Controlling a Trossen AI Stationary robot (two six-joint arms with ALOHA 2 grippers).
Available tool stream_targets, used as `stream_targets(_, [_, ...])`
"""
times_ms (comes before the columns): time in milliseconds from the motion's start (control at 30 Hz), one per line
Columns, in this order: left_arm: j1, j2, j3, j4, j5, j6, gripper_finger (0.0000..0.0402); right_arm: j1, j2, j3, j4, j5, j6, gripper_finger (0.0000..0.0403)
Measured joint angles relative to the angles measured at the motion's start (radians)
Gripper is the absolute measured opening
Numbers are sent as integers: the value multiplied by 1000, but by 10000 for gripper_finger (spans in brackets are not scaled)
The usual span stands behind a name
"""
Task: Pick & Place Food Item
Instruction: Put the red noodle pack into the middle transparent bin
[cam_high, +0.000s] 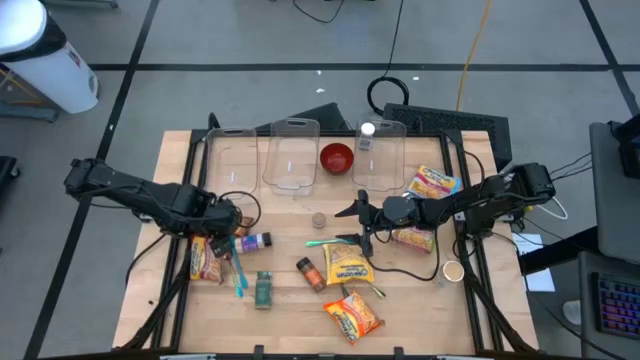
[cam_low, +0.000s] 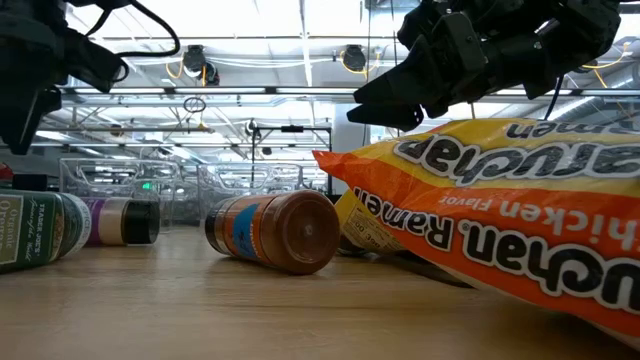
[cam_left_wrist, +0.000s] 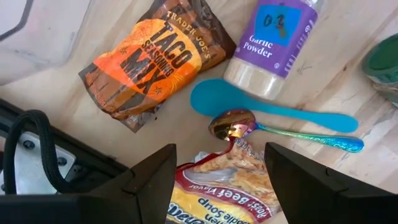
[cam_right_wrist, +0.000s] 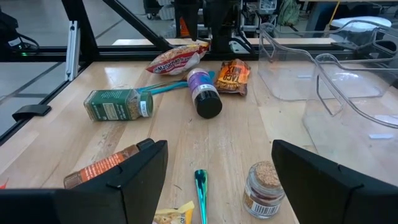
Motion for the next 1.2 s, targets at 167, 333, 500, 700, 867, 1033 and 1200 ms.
stream_targets(167, [1,29,-27,16,18,-7,253,0,0,0,0,0,0,279])
stream_targets(333, [2,53,-96,87,67,-12,253,0,0,0,0,0,0,279])
stream_targets(500, [2,54,-133,128,71,-24,253,0,0,0,0,0,0,279])
stream_targets(700, [2,54,-138,133,97,-30,238,0,0,0,0,0,0,279])
stream_targets(867, [2,54,-138,127,102,-30,174,0,0,0,0,0,0,279])
stream_targets(1033, [2,54,-138,126,105,-28,96,0,0,0,-1,0,0,279])
stream_targets(1200, [13,54,-138,126,147,-12,27,0,0,0,-1,0,0,279])
